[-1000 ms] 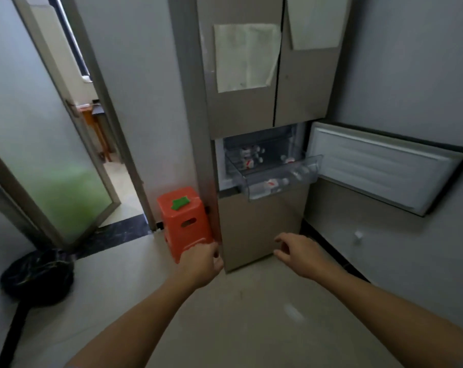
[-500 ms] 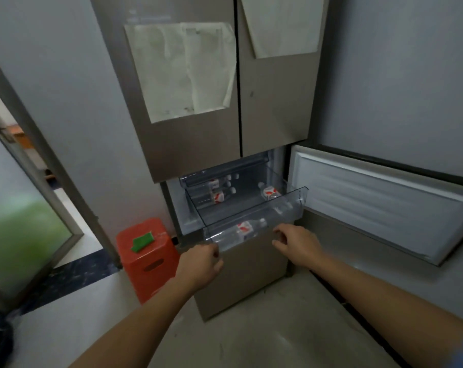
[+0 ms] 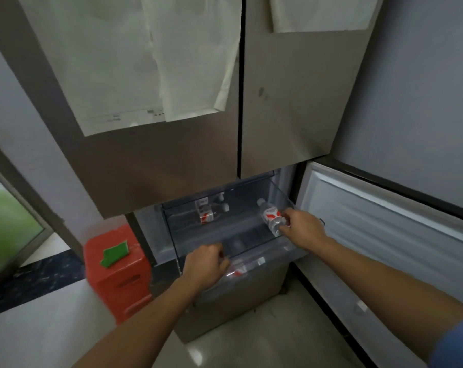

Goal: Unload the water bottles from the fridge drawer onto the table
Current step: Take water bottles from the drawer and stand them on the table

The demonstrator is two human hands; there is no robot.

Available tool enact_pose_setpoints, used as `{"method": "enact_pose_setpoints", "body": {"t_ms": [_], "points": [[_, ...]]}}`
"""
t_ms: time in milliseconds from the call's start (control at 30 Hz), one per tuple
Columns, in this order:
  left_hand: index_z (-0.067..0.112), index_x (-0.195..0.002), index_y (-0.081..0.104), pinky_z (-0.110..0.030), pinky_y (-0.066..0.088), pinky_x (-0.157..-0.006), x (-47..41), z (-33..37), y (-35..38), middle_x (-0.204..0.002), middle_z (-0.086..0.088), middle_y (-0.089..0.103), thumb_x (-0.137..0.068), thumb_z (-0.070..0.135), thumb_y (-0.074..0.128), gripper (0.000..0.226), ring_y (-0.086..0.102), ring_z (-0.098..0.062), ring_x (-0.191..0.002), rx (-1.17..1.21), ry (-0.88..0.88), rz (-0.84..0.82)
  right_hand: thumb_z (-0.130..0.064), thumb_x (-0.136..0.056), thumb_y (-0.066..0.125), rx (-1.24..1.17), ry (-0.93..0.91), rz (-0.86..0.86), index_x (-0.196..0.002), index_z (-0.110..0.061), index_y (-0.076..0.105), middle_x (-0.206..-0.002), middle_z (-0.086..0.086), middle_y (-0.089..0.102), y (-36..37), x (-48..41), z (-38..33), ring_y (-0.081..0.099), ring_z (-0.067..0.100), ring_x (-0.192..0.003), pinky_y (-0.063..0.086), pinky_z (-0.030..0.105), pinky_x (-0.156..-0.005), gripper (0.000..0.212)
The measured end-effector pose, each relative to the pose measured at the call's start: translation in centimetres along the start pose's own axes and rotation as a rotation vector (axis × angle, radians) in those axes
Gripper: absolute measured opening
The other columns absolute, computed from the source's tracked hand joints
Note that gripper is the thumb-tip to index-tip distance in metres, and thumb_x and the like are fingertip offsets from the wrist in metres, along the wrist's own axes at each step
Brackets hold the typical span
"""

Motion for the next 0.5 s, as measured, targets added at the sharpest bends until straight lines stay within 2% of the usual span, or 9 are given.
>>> {"method": "enact_pose_setpoints", "body": {"t_ms": [167, 267, 400, 467, 500], "points": [[0.016, -0.091, 0.062, -0.035, 0.05, -0.072, -4.1, -1.1, 3.5, -0.096, -0.01, 0.07, -0.092, 0.042, 0.046, 0.03, 0.064, -0.029, -0.09, 0.051, -0.064, -0.069, -0.04, -0.088, 0.059, 0.084, 0.066, -0.16, -0.117, -0.012, 0.056, -0.113, 0.013, 0.064, 3.1, -7.1, 1.7, 0.061, 0.031, -0.097, 0.038, 0.029, -0.07, 0.04], [0.017, -0.086, 0.062, -0.036, 0.048, -0.07, -4.8, -1.6, 5.3, -0.093, -0.012, 0.07, -0.094, 0.044, 0.04, 0.036, 0.064, -0.031, -0.089, 0.089, -0.125, -0.112, -0.034, -0.088, 0.059, 0.084, 0.115, -0.258, -0.12, -0.012, 0.053, -0.112, 0.017, 0.062, 6.1, -10.0, 3.1, 0.06, 0.033, -0.096, 0.04, 0.03, -0.071, 0.04], [0.019, -0.082, 0.06, -0.034, 0.046, -0.065, -5.4, -2.5, 6.2, -0.085, -0.009, 0.07, -0.092, 0.05, 0.04, 0.039, 0.065, -0.029, -0.083, 0.078, -0.187, -0.124, -0.027, -0.084, 0.058, 0.128, 0.147, -0.36, -0.108, -0.007, 0.06, -0.105, 0.017, 0.064, 9.7, -13.6, 4.9, 0.061, 0.034, -0.094, 0.043, 0.034, -0.069, 0.031], [0.021, -0.081, 0.058, -0.032, 0.043, -0.062, -5.2, -2.8, 6.3, -0.084, -0.008, 0.069, -0.09, 0.053, 0.04, 0.038, 0.064, -0.028, -0.082, 0.058, -0.227, -0.109, -0.03, -0.085, 0.058, 0.145, 0.168, -0.404, -0.122, 0.001, 0.052, -0.114, 0.019, 0.06, 11.6, -15.0, 5.1, 0.058, 0.036, -0.103, 0.046, 0.039, -0.078, 0.048], [0.022, -0.083, 0.057, -0.032, 0.041, -0.062, -5.0, -2.9, 6.3, -0.084, -0.008, 0.069, -0.089, 0.054, 0.039, 0.037, 0.064, -0.028, -0.082, 0.047, -0.249, -0.103, -0.035, -0.088, 0.057, 0.21, 0.161, -0.441, -0.134, 0.006, 0.039, -0.125, 0.022, 0.055, 12.7, -15.4, 5.1, 0.055, 0.038, -0.112, 0.045, 0.044, -0.087, 0.064]]}}
Point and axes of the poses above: each hand's wrist, its own x-axis away from the middle knuckle, its own y-axis out of the palm, z = x × y, the point moved 7 cm from there along -x, towards the middle knuckle
